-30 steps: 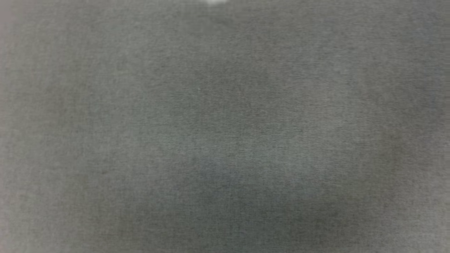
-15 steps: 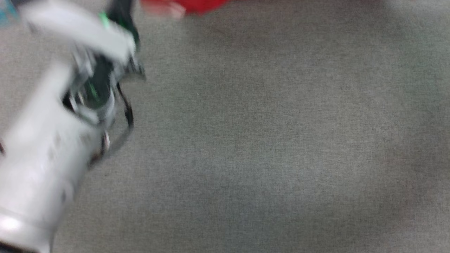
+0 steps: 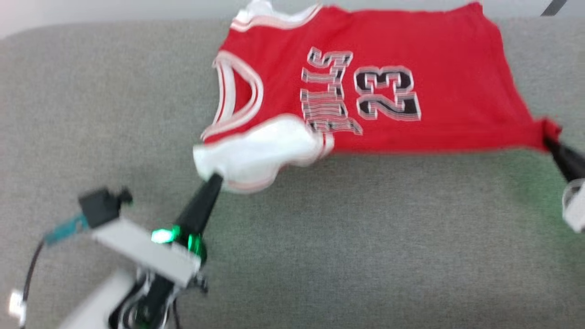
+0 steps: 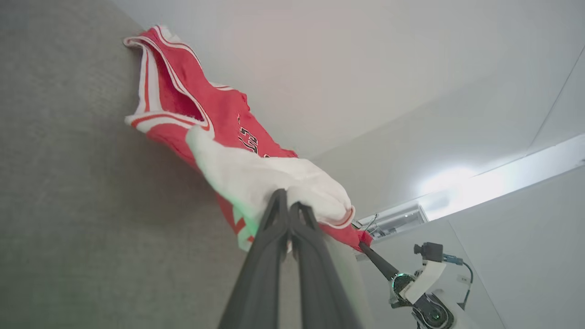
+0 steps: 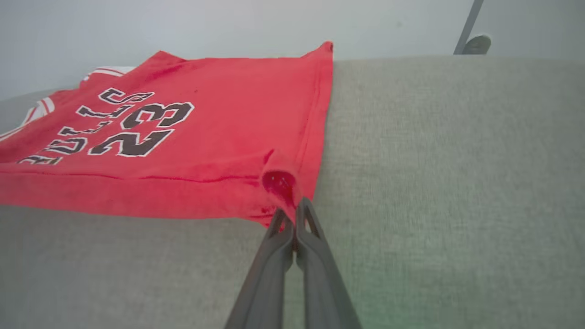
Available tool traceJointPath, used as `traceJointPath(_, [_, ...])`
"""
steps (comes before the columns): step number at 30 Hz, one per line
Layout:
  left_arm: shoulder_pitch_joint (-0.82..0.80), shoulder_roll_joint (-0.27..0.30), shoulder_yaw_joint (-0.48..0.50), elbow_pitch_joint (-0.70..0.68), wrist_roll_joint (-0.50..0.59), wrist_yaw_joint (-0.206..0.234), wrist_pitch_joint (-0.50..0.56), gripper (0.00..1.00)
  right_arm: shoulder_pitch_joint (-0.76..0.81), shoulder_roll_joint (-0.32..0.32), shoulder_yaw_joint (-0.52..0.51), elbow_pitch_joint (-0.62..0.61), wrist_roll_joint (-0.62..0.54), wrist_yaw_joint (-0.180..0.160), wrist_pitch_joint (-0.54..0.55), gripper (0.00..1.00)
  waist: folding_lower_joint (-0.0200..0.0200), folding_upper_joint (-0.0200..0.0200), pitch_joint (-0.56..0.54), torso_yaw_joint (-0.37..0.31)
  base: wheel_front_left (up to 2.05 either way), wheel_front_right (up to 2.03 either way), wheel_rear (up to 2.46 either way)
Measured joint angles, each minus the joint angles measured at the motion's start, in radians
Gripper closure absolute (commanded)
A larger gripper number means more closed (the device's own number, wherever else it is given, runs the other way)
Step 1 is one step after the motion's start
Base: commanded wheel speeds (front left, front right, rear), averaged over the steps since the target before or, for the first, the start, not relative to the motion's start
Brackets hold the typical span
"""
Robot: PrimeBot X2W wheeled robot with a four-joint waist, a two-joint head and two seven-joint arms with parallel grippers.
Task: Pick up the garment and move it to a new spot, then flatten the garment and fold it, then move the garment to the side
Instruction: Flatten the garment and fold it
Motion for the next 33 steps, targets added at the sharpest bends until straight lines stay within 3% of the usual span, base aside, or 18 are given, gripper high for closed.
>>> traceJointPath(5, [0.181, 0.070, 0.000, -0.092, 0.067, 0.000, -0.009, 1.00, 0.220, -0.053, -0.071, -0.151, 0.021, 0.000, 0.060, 1.00, -0.0001, -0.0001, -0.050, -0.010, 0.00, 0.00, 0.00])
traceJointPath(11, [0.364, 0.114, 0.036, -0.205, 0.128, 0.000, -0.013, 1.00, 0.482, -0.069, -0.239, -0.338, 0.012, 0.000, 0.146, 1.00, -0.0001, 0.0000, -0.098, -0.019, 0.00, 0.00, 0.00])
traceJointPath(18, [0.479, 0.152, 0.077, -0.317, 0.182, 0.000, -0.015, 1.00, 0.713, 0.018, -0.461, -0.575, -0.070, 0.000, 0.275, 1.00, 0.0000, 0.0000, -0.100, -0.020, 0.00, 0.00, 0.00])
traceJointPath(25, [0.324, 0.126, 0.062, -0.267, 0.211, 0.000, 0.051, 1.00, 0.656, 0.115, -0.519, -0.659, -0.109, 0.000, 0.394, 1.00, -0.0001, 0.0000, -0.078, -0.020, 0.00, 0.00, 0.00])
traceJointPath(33, [0.068, 0.075, 0.044, -0.117, 0.216, 0.000, 0.125, 1.00, 0.414, 0.119, -0.476, -0.523, -0.153, 0.000, 0.409, 1.00, 0.0000, 0.0000, -0.036, -0.028, 0.00, 0.00, 0.00])
